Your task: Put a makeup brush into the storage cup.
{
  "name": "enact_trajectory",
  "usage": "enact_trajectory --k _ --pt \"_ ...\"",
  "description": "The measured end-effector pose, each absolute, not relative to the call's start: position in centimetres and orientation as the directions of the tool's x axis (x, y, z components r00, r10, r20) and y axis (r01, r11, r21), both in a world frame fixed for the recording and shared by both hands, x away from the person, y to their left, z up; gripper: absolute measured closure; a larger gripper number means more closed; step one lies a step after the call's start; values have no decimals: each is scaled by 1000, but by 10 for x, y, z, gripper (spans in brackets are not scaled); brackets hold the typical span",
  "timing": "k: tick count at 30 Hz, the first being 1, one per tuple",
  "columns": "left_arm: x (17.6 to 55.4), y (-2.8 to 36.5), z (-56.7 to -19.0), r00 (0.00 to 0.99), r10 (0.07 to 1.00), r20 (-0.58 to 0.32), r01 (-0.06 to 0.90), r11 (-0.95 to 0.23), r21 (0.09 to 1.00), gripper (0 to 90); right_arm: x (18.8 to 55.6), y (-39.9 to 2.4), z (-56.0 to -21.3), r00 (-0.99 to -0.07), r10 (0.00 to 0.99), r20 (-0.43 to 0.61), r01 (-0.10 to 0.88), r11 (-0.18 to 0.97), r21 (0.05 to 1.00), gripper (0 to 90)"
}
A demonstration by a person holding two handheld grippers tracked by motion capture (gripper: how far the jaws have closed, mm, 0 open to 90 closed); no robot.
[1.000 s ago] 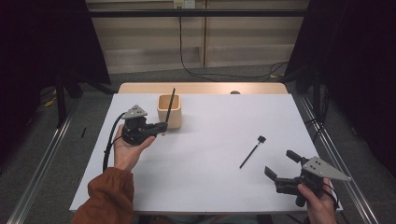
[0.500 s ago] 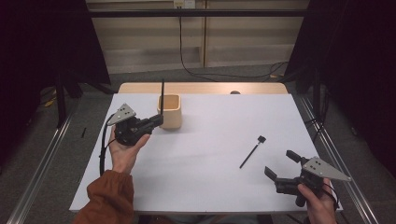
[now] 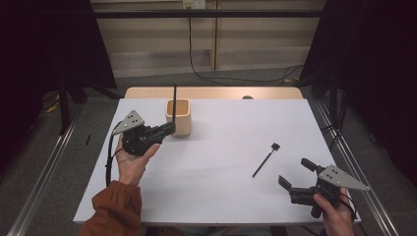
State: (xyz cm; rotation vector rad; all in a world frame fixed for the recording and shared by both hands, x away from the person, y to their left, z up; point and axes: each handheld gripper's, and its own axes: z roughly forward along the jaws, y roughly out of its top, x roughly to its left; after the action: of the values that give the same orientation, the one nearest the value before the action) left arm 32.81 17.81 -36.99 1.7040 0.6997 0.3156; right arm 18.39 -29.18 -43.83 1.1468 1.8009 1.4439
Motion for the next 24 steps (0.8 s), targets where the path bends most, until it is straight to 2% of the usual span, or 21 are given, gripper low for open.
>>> enact_trajectory --k 20,24 --pt "311 127 -357 877 458 -142 246 -176 953 847 185 -292 -439 -482 872 89 273 53 961 0" --pt "308 106 -347 910 398 -118 216 -213 953 847 185 -293 -439 -480 873 91 275 50 960 0"
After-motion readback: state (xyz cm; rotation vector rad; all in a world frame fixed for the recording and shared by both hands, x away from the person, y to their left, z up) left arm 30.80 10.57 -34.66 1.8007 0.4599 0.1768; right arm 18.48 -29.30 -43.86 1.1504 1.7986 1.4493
